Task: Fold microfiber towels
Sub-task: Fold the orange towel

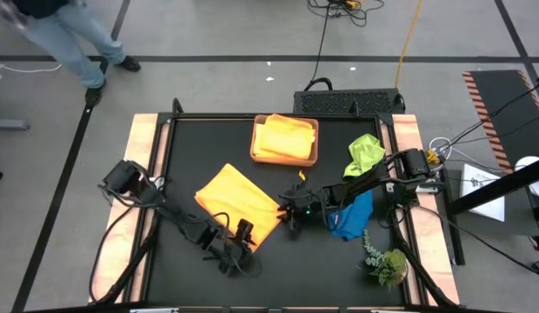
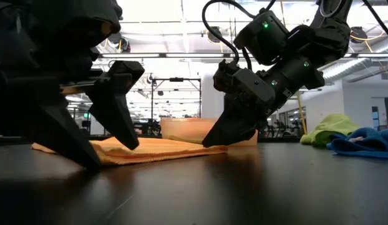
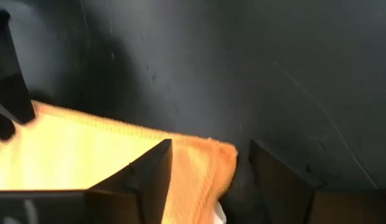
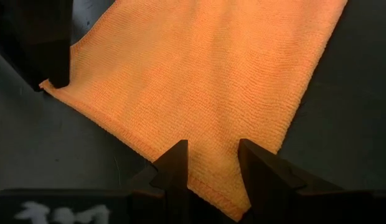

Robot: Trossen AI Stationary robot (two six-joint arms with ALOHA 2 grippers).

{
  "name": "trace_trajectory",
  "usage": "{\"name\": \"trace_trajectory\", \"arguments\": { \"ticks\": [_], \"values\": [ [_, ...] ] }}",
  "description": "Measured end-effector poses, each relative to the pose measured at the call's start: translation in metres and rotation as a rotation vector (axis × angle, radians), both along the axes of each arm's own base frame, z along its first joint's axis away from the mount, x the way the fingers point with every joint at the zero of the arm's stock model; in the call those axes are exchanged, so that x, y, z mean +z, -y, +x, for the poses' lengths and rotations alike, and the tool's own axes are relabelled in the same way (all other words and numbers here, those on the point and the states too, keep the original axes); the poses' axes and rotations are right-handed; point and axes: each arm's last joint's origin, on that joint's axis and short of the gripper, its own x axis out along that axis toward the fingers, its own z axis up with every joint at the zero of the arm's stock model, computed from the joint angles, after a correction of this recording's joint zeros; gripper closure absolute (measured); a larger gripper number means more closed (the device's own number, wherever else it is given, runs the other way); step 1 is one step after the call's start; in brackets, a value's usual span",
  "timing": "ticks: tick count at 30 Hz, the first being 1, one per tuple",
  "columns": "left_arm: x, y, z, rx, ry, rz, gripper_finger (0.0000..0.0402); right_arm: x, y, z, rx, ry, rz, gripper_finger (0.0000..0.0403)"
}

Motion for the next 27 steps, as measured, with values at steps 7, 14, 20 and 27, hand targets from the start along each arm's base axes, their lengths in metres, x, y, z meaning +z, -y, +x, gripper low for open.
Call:
{"name": "trace_trajectory", "arguments": {
  "ticks": [7,14,20,27],
  "values": [
    [-0.001,0.001,-0.001,-0.014,0.013,0.047,0.0301,0.0,0.0,0.0,-0.001,0.0,0.0,0.0267],
    [-0.002,-0.001,-0.001,0.0,0.01,0.065,0.0391,0.0,0.0,0.0,0.003,0.001,-0.003,0.0267],
    [0.003,0.0,-0.003,0.012,0.024,0.064,0.0396,0.013,0.0,-0.002,0.047,0.026,-0.047,0.0267],
    [0.035,0.0,-0.011,0.074,0.086,-0.02,0.0398,0.043,0.0,-0.008,0.152,0.089,-0.144,0.0254]
  ]
}}
